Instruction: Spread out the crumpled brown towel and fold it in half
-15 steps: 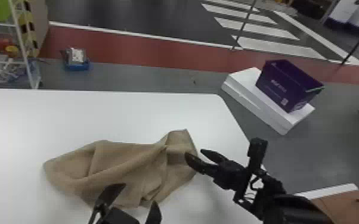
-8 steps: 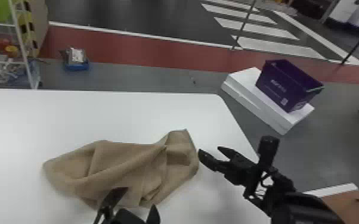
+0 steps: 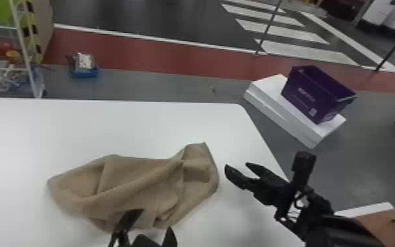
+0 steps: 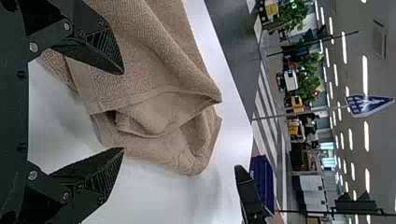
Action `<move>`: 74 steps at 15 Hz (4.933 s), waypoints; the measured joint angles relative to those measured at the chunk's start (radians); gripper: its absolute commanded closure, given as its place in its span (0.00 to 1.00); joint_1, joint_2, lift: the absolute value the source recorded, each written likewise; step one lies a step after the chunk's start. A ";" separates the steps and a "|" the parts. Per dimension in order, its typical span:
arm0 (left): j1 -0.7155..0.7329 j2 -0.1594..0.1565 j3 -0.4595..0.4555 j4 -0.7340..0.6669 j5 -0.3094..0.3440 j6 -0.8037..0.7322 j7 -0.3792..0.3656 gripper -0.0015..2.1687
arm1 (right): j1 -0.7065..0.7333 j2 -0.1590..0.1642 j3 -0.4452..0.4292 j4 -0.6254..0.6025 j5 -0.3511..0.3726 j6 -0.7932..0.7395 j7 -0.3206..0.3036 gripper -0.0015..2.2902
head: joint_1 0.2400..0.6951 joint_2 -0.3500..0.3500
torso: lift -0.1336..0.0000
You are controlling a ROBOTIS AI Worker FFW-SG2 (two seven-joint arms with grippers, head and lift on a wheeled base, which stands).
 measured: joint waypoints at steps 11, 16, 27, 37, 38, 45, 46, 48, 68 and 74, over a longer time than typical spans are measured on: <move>-0.032 -0.004 0.005 0.037 -0.001 -0.008 0.011 0.28 | 0.000 -0.001 -0.031 0.001 -0.021 -0.002 0.015 0.03 | 1.00 0.00 | 0.08; -0.030 0.006 0.006 0.023 -0.006 0.012 0.009 0.46 | 0.001 -0.002 -0.039 0.001 -0.024 -0.007 0.017 0.03 | 1.00 0.00 | 0.08; 0.018 0.038 0.020 -0.135 -0.011 0.062 0.001 0.46 | 0.004 -0.003 -0.046 -0.001 -0.040 -0.022 0.033 0.03 | 1.00 0.00 | 0.08; 0.105 0.080 0.142 -0.318 -0.026 0.254 -0.061 0.46 | -0.110 -0.038 -0.021 0.055 -0.041 0.013 0.104 0.03 | 1.00 0.00 | 0.08; 0.109 0.083 0.149 -0.321 -0.027 0.254 -0.061 0.46 | -0.135 -0.040 -0.014 0.060 -0.046 0.046 0.115 0.05 | 1.00 0.00 | 0.08; 0.117 0.088 0.156 -0.322 -0.028 0.254 -0.061 0.46 | -0.289 -0.046 0.127 0.137 0.073 0.234 0.113 0.13 | 1.00 0.07 | 0.08; 0.117 0.089 0.156 -0.322 -0.029 0.254 -0.061 0.46 | -0.301 -0.045 0.143 0.152 0.096 0.247 0.113 0.13 | 1.00 0.08 | 0.08; 0.118 0.090 0.156 -0.322 -0.029 0.254 -0.061 0.46 | -0.312 -0.043 0.159 0.168 0.123 0.253 0.109 0.13 | 1.00 0.08 | 0.08; 0.145 0.097 0.193 -0.342 -0.035 0.245 -0.086 0.46 | -0.362 -0.062 0.203 0.249 0.246 0.284 0.126 0.61 | 1.00 0.08 | 0.08; 0.161 0.079 0.337 -0.385 0.022 0.247 -0.120 0.46 | -0.368 -0.097 0.171 0.305 0.283 0.185 0.107 0.61 | 1.00 0.10 | 0.08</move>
